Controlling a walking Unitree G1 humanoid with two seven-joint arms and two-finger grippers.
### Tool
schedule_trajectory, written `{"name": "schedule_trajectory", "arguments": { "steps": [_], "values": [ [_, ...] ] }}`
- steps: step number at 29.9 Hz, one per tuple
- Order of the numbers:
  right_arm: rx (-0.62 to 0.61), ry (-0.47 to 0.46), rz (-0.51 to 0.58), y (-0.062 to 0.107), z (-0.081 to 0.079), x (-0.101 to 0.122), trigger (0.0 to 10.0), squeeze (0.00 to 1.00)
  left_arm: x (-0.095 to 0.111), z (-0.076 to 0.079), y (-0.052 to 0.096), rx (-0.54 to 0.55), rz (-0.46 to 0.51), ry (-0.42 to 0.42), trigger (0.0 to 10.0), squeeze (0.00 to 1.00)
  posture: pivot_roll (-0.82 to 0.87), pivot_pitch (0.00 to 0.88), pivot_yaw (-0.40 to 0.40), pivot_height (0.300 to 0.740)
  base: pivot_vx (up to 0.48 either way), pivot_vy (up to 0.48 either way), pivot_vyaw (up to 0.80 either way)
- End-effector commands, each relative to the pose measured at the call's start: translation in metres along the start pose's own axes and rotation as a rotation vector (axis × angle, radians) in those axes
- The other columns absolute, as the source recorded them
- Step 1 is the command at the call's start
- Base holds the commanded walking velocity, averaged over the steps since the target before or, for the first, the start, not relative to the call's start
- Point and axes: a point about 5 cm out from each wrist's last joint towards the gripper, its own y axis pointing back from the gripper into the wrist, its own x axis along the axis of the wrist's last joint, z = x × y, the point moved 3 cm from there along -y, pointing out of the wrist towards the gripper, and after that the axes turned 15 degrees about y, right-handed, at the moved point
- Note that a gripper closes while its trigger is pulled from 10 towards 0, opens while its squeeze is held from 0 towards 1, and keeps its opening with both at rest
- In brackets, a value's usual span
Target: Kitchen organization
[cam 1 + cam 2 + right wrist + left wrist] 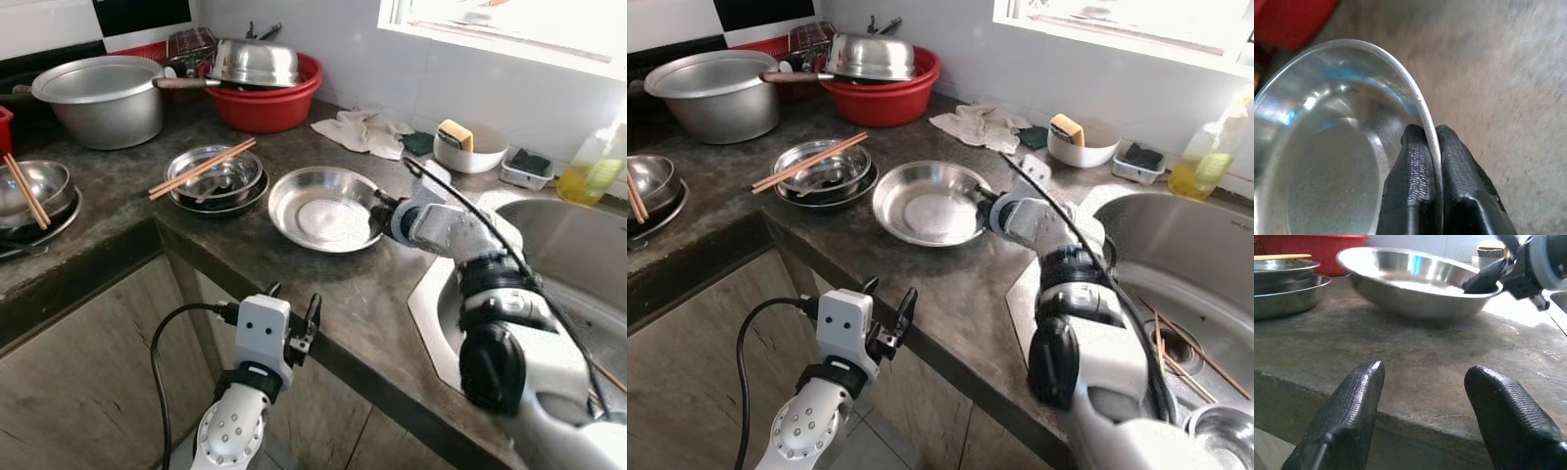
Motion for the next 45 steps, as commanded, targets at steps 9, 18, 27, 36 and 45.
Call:
{"name": "schedule_trajectory", "arguments": {
  "steps": [9,18,27,36,45],
  "values": [
    [-0.139,0.213,0.508,0.055,-0.002,0.036,0.0,0.0,0.003,0.0,-0.003,-0.006,0.014,-0.007,10.0,0.0,0.11,0.039,-0.055,0.74,0.0,0.0,0.0],
    [-0.191,0.584,0.755,0.107,-0.021,0.018,0.0,0.0,0.01,0.002,-0.006,-0.025,0.043,0.005,10.0,0.0,0.11,0.021,-0.046,0.74,0.0,0.0,0.0],
    [-0.198,0.62,0.728,0.11,-0.019,0.003,0.0,0.0,0.012,0.001,-0.007,-0.037,0.047,0.012,10.0,0.0,0.1,0.017,-0.038,0.74,0.0,0.137,-0.25],
    [-0.19,0.634,0.737,0.111,-0.023,0.001,0.0,0.0,0.012,0.002,-0.008,-0.038,0.046,0.013,10.0,0.0,0.1,0.027,-0.035,0.74,0.0,0.463,-0.77],
    [-0.198,0.639,0.737,0.11,-0.023,0.002,0.0,0.0,0.011,0.002,-0.01,-0.052,0.042,-0.028,10.0,0.0,0.1,0.031,-0.031,0.74,0.0,0.133,-0.77]
  ]
}}
